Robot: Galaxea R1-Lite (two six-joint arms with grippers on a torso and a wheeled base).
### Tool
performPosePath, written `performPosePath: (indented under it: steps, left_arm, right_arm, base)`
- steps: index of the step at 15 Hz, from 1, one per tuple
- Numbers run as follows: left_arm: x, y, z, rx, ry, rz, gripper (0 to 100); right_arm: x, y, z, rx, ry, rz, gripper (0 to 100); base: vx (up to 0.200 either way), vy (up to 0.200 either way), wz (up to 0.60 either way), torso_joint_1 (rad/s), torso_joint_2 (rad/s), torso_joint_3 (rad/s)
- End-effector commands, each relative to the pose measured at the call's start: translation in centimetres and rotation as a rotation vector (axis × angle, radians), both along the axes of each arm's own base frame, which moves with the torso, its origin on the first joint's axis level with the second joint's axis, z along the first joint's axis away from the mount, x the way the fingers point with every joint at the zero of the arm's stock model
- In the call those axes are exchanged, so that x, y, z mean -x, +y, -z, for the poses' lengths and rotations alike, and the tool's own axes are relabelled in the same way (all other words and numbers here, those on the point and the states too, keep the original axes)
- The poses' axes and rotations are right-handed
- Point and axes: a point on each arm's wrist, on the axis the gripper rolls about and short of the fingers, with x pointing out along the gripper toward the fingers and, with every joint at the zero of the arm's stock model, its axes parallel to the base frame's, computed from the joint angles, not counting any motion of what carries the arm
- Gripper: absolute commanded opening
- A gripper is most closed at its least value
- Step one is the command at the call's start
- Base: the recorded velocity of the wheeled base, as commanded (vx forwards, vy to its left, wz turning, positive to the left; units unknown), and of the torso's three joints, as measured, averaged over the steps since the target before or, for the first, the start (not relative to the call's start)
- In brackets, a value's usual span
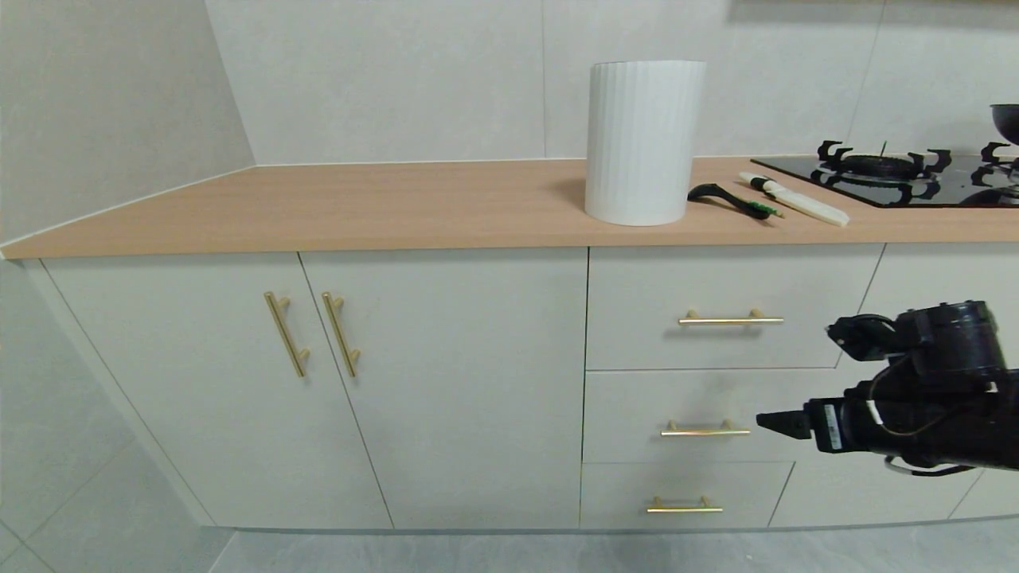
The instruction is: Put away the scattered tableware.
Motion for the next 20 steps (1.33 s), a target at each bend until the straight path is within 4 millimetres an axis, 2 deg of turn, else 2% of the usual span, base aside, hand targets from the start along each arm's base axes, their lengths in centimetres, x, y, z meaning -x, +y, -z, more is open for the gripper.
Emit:
performPosePath:
  steps: [1,5,6,8,20]
  left_arm:
    - [0.0,0.0,0.0,0.0,0.0,0.0,100]
    - [0.0,0.0,0.0,0.0,0.0,0.0,100]
    - [0.0,0.0,0.0,0.0,0.0,0.0,100]
    - [0.0,0.0,0.0,0.0,0.0,0.0,100]
    - [0.0,0.0,0.0,0.0,0.0,0.0,100]
  right_arm:
    - [-4.2,1.4,5.9,0.057,0.083,0.017,100]
    - [-6.6,1.9,11.0,0.076,0.08,0.035,100]
    - [-7.6,2.1,12.8,0.103,0.016,0.078,100]
    - [-8.4,2.1,14.1,0.103,-0.053,0.105,100]
    - [-11.0,2.8,16.7,0.131,-0.149,0.175,100]
  base:
    - [0.0,0.0,0.0,0.0,0.0,0.0]
    - [0.0,0.0,0.0,0.0,0.0,0.0]
    - [0.0,0.0,0.0,0.0,0.0,0.0]
    - [0.0,0.0,0.0,0.0,0.0,0.0]
    - [0.0,0.0,0.0,0.0,0.0,0.0]
